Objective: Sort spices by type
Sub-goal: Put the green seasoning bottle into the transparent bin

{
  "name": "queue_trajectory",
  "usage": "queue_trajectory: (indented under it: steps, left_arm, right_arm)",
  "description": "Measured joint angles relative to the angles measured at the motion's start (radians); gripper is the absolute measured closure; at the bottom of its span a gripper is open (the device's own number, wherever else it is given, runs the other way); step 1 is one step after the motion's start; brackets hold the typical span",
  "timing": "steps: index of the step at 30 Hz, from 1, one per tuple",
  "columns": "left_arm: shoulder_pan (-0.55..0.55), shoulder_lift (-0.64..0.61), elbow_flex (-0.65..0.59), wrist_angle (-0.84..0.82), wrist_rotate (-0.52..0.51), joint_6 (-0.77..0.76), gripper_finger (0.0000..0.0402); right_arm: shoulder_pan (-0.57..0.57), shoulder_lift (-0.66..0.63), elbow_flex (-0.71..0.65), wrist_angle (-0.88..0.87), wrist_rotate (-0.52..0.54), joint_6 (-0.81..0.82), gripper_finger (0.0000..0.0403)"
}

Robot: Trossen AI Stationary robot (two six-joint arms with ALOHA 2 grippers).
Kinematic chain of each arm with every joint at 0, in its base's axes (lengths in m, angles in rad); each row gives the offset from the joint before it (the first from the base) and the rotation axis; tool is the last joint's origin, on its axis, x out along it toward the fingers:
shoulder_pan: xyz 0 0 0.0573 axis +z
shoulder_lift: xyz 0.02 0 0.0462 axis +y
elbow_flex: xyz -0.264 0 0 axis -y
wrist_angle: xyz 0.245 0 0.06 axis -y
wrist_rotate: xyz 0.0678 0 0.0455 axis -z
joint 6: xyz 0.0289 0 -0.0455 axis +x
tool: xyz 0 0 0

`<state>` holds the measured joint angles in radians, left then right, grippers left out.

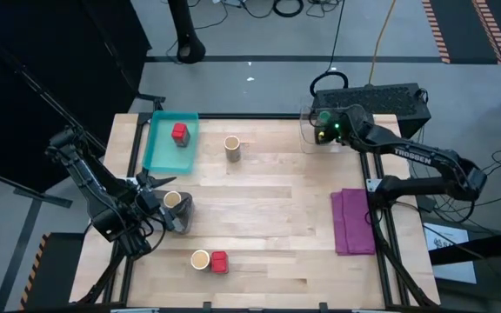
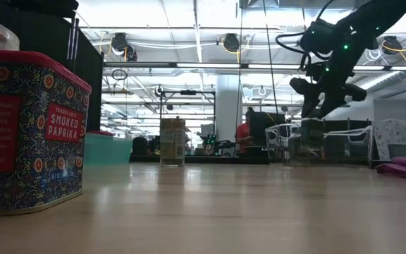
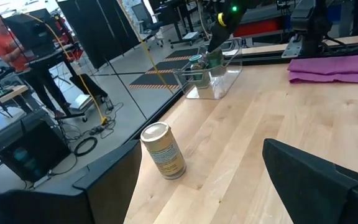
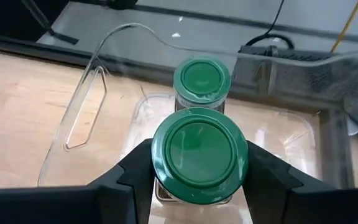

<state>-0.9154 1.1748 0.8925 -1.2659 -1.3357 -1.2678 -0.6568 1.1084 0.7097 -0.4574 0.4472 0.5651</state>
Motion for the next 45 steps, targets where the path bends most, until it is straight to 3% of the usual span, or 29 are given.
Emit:
queue_trajectory:
  steps: [11,22,29,32,45]
  left_arm:
    - [0.000,0.000,0.000,0.000,0.000,-0.001,0.0061]
    - [0.000,0.000,0.000,0.000,0.000,-0.001,0.0061]
    - [0.000,0.000,0.000,0.000,0.000,-0.002,0.0061]
    - [0.000,0.000,0.000,0.001,0.000,-0.002,0.0061]
    - [0.000,0.000,0.000,0.001,0.000,-0.002,0.0061]
  right_arm:
    - [0.055,0.119,0.000,-0.008,0.064,0.072,0.0237]
    - [0.068,0.138,0.000,0.000,0.078,0.137,0.0237]
    - [0.067,0.138,0.000,-0.002,0.080,0.139,0.0160]
    - [0.067,0.138,0.000,-0.002,0.079,0.135,0.0149]
    - [0.060,0.020,0.000,0.005,0.098,0.106,0.0175]
